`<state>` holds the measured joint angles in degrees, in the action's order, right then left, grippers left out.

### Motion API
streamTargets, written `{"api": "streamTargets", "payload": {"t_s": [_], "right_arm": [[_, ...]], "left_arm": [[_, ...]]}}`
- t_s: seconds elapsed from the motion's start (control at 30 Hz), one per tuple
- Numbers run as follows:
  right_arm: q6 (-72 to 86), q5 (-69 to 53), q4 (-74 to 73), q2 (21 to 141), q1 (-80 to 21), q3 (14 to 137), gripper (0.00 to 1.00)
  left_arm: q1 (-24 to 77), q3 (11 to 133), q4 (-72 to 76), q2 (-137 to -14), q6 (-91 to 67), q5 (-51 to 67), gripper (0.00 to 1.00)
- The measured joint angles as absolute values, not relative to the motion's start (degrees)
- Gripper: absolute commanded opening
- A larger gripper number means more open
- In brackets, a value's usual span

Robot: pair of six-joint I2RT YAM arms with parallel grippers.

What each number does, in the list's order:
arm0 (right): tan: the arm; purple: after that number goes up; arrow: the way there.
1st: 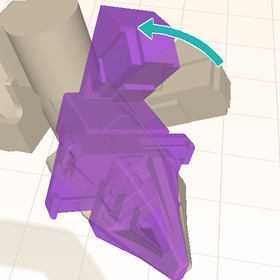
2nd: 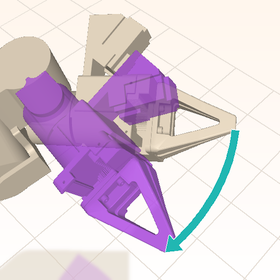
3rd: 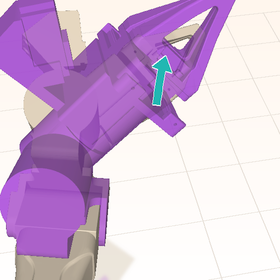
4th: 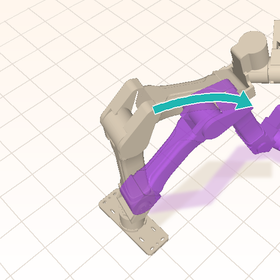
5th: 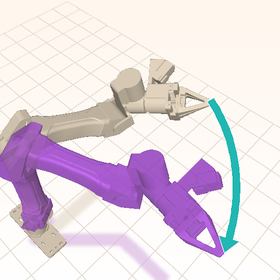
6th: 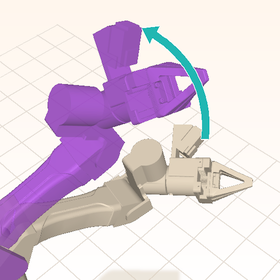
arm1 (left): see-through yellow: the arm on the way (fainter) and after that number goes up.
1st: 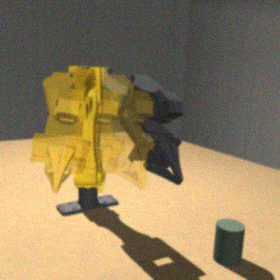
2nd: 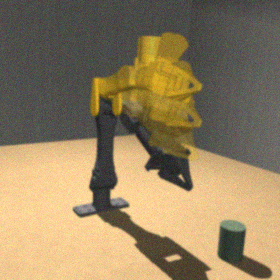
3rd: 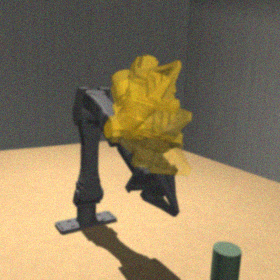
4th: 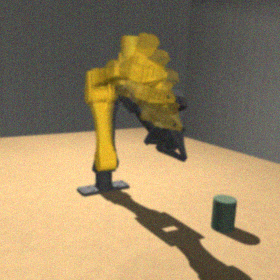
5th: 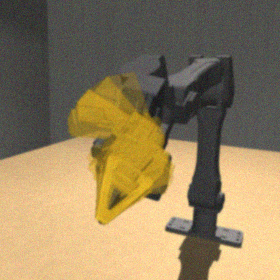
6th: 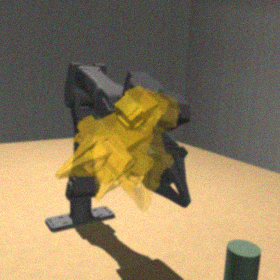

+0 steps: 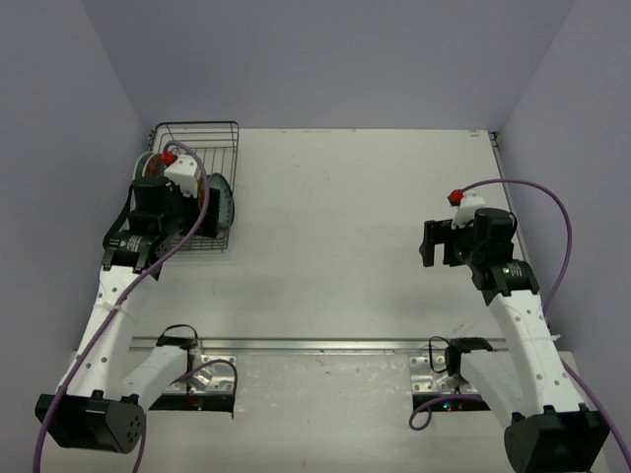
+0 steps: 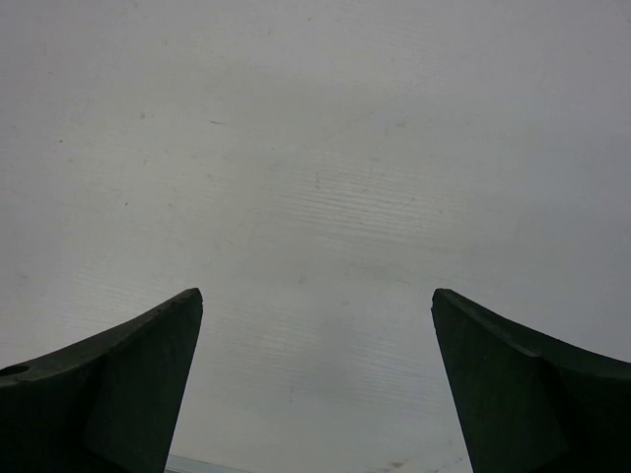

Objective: Unload the plates from the dish rack

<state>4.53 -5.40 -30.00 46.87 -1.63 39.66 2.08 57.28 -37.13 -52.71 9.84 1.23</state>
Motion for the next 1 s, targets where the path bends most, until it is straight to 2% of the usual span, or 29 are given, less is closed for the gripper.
{"api": "streamTargets", "payload": {"t_s": [0.13,0.23,0.4,0.57,0.73,1.0], "right_arm": [[4.6,-6.6,-30.0,47.3,-1.6,39.7,0.99],[4.6,-6.7,-30.1,48.3,-1.6,39.7,0.99],[4.5,-5.8,-30.0,49.2,-1.6,39.8,0.99],[4.5,-4.6,-29.8,50.7,-1.6,40.3,0.99],[4.6,-4.2,-29.6,52.1,-1.6,40.3,0.99],[4.7,-3.4,-29.7,54.3,-1.6,41.3,0.99]], "left_arm": [[2.4,57.4,-37.0,-53.0,10.4,0.6,0.99],[3.2,58.9,-37.3,-54.7,10.5,-1.1,0.91],[7.5,65.4,-37.0,-62.1,10.2,-7.3,0.88],[14.6,71.6,-37.2,-69.9,9.1,-15.4,0.74],[16.1,77.6,-38.0,-77.5,6.6,-19.7,0.6],[15.7,82.7,-40.3,-86.2,2.9,-23.9,0.52]]}}
